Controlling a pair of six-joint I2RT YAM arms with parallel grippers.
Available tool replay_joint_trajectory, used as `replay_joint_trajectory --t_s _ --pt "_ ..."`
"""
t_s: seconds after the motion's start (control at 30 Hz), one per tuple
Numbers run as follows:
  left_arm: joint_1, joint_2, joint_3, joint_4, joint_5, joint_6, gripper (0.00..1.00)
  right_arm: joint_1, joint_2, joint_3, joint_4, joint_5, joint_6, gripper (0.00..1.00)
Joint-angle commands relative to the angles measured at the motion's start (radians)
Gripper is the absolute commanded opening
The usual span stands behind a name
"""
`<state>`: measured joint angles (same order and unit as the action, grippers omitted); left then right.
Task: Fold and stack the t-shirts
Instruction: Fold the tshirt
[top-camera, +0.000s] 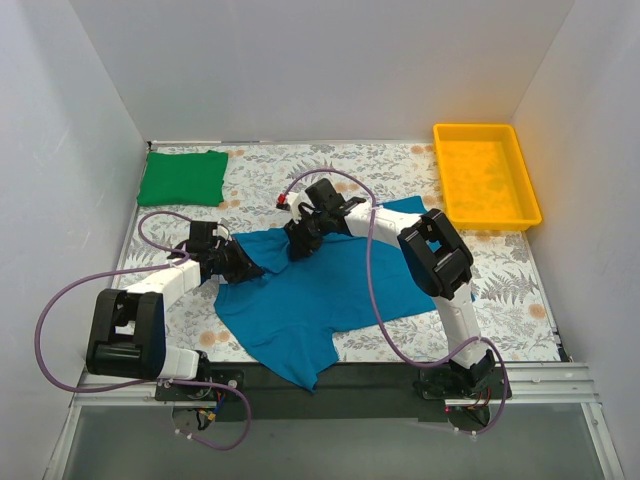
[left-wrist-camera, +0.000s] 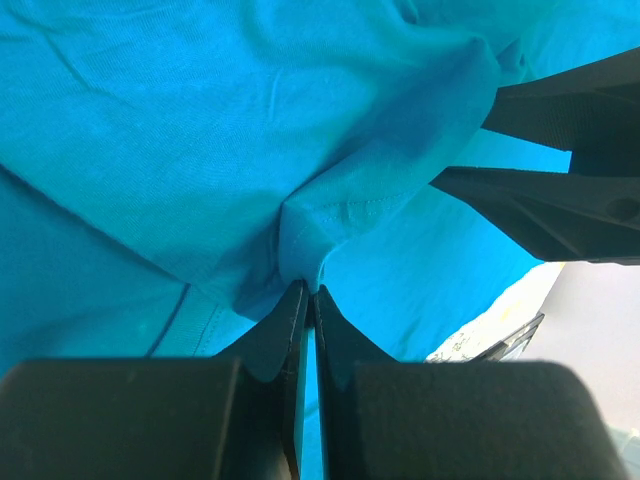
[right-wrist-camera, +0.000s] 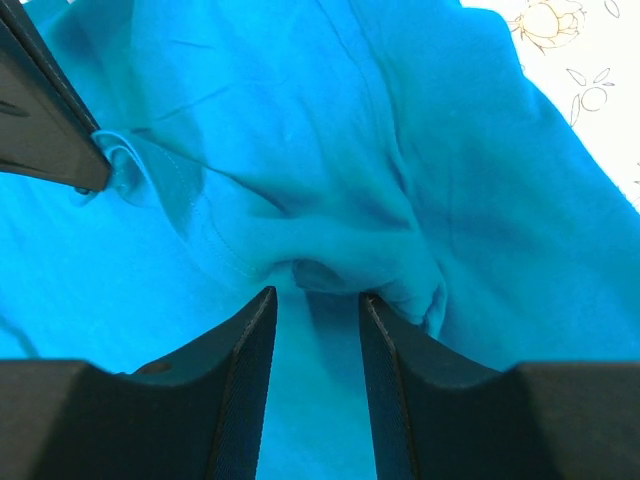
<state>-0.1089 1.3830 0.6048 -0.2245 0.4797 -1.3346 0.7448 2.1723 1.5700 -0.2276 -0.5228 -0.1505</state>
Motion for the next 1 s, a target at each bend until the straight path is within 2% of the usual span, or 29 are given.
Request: replay_joint_trajectory --t_s 0.0,0.3,0.6,0.8,0.93,0.97 --pt "-0.005 -0.004 0.021 0.014 0.003 0.009 0.0 0.002 -0.008 0.016 0.037 -0.043 0.025 0.45" --pt "-0.005 -0.004 0.021 0.014 0.005 0.009 0.0 0.004 0.001 0.024 0.053 -0.039 0.052 0.46" --pt "-0.005 -0.004 0.015 0.019 0.01 0.005 0.0 0.007 0.017 0.03 0.082 -0.013 0.117 0.38" --pt "-0.005 -0.007 0.013 0.019 0.008 0.005 0.0 0.01 0.017 0.019 0.109 -0.022 0.143 0.22" --pt "-0.005 -0.012 0.012 0.019 0.005 0.005 0.0 0.01 0.001 0.002 0.117 -0.022 0.141 0.01" --pt "-0.005 -0.012 0.012 0.017 0.007 0.005 0.0 0.01 -0.011 -0.004 0.117 -0.02 0.137 0.01"
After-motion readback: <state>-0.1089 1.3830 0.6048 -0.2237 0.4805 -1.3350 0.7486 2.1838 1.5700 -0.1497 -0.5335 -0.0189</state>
